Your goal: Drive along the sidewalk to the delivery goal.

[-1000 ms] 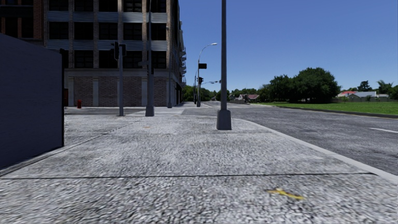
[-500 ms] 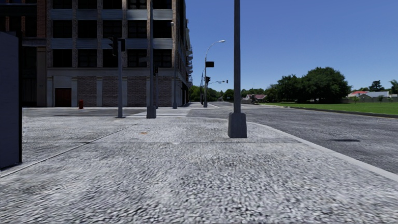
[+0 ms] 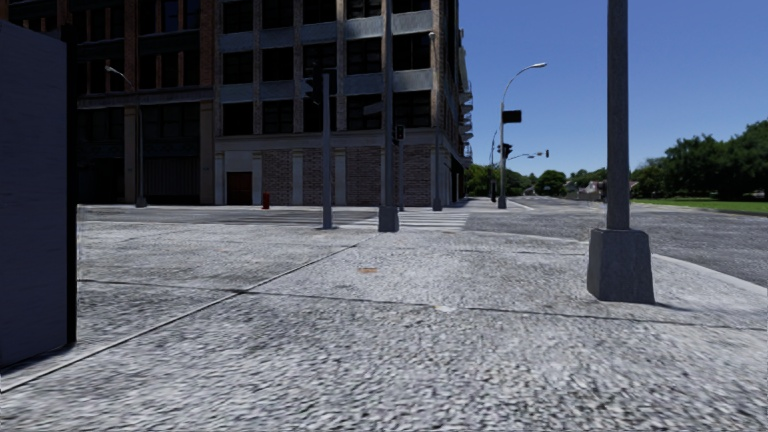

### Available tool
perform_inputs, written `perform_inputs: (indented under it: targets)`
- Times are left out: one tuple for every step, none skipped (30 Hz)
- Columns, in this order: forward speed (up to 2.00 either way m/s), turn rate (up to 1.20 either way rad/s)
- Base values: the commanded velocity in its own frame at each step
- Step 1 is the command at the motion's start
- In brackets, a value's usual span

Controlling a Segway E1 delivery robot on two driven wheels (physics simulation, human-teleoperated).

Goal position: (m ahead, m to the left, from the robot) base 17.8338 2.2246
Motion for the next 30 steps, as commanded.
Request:
perform_inputs:
  targets:
    - [2.0,0.08]
    - [2.0,0.07]
    - [2.0,0.06]
    - [2.0,0.06]
    - [2.0,0.06]
    - [2.0,0.06]
    - [2.0,0.06]
    - [2.0,0.06]
    - [2.0,0.06]
    - [2.0,0.15]
    - [2.0,0.3]
    - [2.0,0.45]
    - [2.0,0.49]
    - [2.0,0.51]
    - [2.0,0.51]
    - [2.0,0.51]
    - [2.0,0.51]
    - [2.0,0.5]
    - [2.0,0.41]
    - [2.0,0.33]
    - [2.0,0.26]
    - [2.0,0.23]
    - [2.0,0.23]
    - [2.0,0.21]
    - [2.0,0.2]
    - [2.0,0.2]
    - [2.0,0.19]
    - [2.0,0.19]
    - [2.0,0.19]
    - [2.0,0.19]
